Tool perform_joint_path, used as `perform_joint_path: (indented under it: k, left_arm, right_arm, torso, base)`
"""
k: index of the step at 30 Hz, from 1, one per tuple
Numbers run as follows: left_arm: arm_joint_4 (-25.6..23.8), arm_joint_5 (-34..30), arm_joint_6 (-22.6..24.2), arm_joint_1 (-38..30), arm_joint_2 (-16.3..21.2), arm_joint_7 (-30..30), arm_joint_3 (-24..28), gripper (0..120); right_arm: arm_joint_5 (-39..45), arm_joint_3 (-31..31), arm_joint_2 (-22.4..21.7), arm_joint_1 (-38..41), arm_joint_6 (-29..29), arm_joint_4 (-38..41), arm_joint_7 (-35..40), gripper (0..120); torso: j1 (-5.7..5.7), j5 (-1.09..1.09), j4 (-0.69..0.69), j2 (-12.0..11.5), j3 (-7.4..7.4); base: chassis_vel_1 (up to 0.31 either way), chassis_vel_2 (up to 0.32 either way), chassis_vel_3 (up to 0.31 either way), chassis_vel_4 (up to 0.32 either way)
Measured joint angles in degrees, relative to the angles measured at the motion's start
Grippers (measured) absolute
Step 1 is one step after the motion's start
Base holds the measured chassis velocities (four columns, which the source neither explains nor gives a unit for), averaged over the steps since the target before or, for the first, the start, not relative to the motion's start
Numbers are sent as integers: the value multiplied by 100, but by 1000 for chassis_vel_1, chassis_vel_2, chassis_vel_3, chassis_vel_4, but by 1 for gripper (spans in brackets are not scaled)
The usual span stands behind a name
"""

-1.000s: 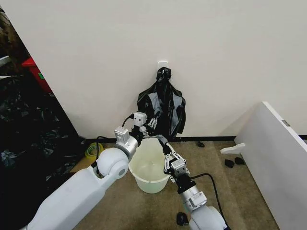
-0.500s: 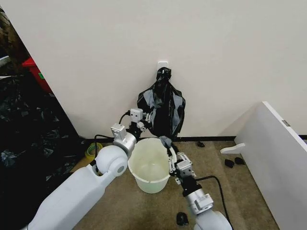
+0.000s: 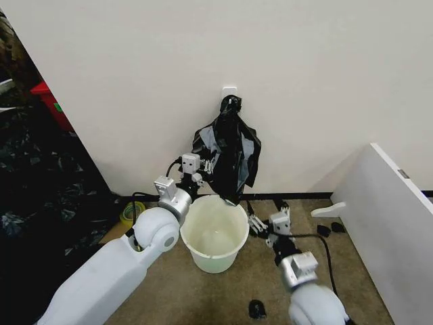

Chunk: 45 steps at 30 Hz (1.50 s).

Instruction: Place the garbage bag over the trash bin.

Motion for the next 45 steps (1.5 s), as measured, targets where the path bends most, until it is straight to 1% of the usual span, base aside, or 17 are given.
perform_joint_path:
  k: [1,4,7,12,13,14,16,18,19,22,25,26,28,32,35,41,45]
  left_arm:
    - [11,-10,0,-42,6,-3,26,0]
    - [30,-37,0,-64,5,-17,34,0]
    - [35,-46,-1,-55,0,-19,31,0]
    - [42,-49,-1,-18,-19,-19,11,0]
    - [43,-49,-1,-12,-23,-19,6,0]
    - [43,-49,-1,-12,-23,-19,6,0]
    - [45,-49,-1,8,-27,-20,-13,0]
    - [47,-49,-1,46,-30,-23,-48,0]
    - [47,-49,-1,46,-30,-23,-48,0]
    - [37,-46,-1,84,-29,-25,-73,0]
    - [30,-44,-1,95,-28,-25,-80,0]
    - [24,-43,-1,103,-34,-29,-87,0]
    - [19,-42,-1,109,-41,-31,-89,0]
    - [-30,-37,-2,169,4,-42,-111,0]
    - [-87,-35,-8,241,75,-43,-161,0]
    - [-207,-35,-15,448,198,-45,-298,0]
    - [-446,-49,-20,730,373,-52,-492,0]
  right_arm:
    - [-1,-84,-8,267,-3,-153,10,97]
    - [44,-199,0,713,12,-439,35,100]
    - [88,-265,18,942,30,-568,50,99]
    - [94,-345,76,1205,40,-733,101,91]
    - [94,-348,81,1222,41,-747,107,81]
    - [94,-348,81,1222,41,-747,107,81]
    - [96,-369,112,1295,52,-811,127,73]
    - [108,-406,154,1389,83,-899,138,60]
    - [108,-406,154,1389,83,-899,138,60]
    - [127,-449,174,1431,102,-946,143,46]
    - [141,-469,183,1454,112,-973,144,39]
    - [185,-490,196,1489,116,-1012,145,31]
    - [232,-507,205,1514,116,-1040,145,27]
    - [673,-578,222,1606,-70,-1168,187,8]
    - [899,-536,226,1574,-110,-1168,270,0]
    - [1102,-476,175,1451,-34,-994,274,0]
    - [1561,-366,151,1199,41,-534,251,0]
  torso:
    - [0,-1,2,0,0]
    - [0,-2,4,0,0]
    - [0,-2,3,0,0]
    - [0,-3,2,0,0]
    - [0,-3,2,0,0]
    - [0,-3,2,0,0]
    - [0,-2,3,0,0]
    - [0,-2,3,0,0]
    - [0,-2,3,0,0]
    - [0,-2,2,0,0]
    - [0,-2,2,0,0]
    - [0,-2,2,0,0]
    - [0,-2,2,0,0]
    - [0,-2,2,0,-1]
    - [0,-1,2,0,0]
    - [0,-2,2,0,-1]
    - [0,-2,2,0,-1]
  base:
    - [0,0,0,0]
    - [0,0,0,0]
    - [0,0,0,0]
    - [0,0,0,0]
    - [0,0,0,0]
    - [0,0,0,0]
    - [0,0,0,0]
    - [0,0,0,0]
    - [0,0,0,0]
    - [0,0,0,0]
    - [0,0,0,0]
    - [0,0,0,0]
    - [0,0,0,0]
    - [0,0,0,0]
    - [0,0,0,0]
    - [0,0,0,0]
    - [0,0,0,0]
